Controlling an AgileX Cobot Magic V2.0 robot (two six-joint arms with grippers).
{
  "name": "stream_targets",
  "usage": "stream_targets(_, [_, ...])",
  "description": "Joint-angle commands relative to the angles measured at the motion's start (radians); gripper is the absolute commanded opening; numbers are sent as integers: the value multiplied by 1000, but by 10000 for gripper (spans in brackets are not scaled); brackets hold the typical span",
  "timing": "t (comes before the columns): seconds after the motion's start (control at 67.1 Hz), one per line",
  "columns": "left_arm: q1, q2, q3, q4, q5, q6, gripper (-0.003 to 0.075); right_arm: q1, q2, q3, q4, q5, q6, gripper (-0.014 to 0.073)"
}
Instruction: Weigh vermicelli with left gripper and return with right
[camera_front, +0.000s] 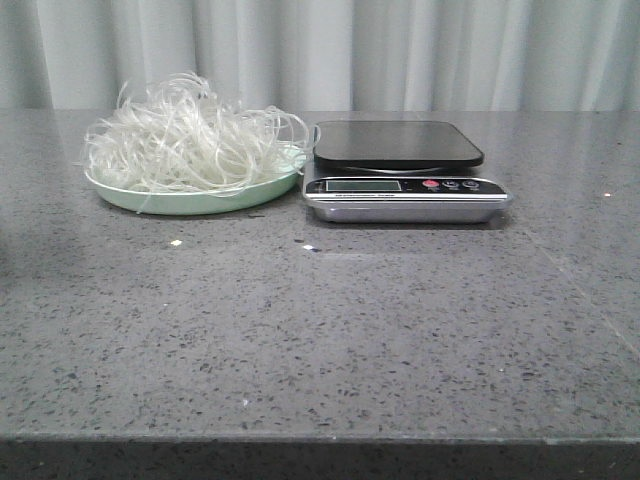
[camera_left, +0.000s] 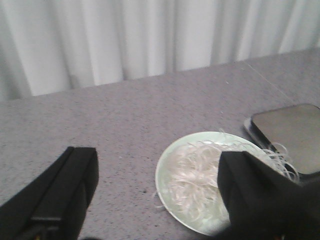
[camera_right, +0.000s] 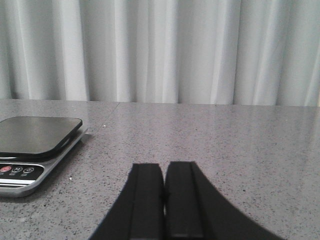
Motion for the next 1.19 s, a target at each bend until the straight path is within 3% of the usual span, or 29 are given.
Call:
stream_targets(0.0, [-70,122,-124,-10,15,8,559,-5,-18,-8,-13,-75,0,160])
stream_targets(0.089, [-127,365,-294,-15,108,8,559,-4,-18,-8,-13,-75,0,160])
stream_targets(0.149, [-128,426,-333,-23,126,8,559,-4,-18,-8,-13,-75,0,160])
stream_targets(0.88, [-128,813,-534,-61,316,8,550,-4,-18,-8,-13,-75,0,160])
stream_targets(0.999, [-128,833,-545,-61,346,8,452,-4,-18,-8,-13,-75,0,160])
stream_targets(1.118, [-128,838,-560,-61,355,8,226,-4,-18,-8,-13,-75,0,160])
stream_targets(1.148, [-128,838,-571,-61,358,8,138,-4,-18,-8,-13,-75,0,160])
stream_targets(1.178, [-128,838,-586,-61,366,8,106,-4,-18,-8,-13,-75,0,160])
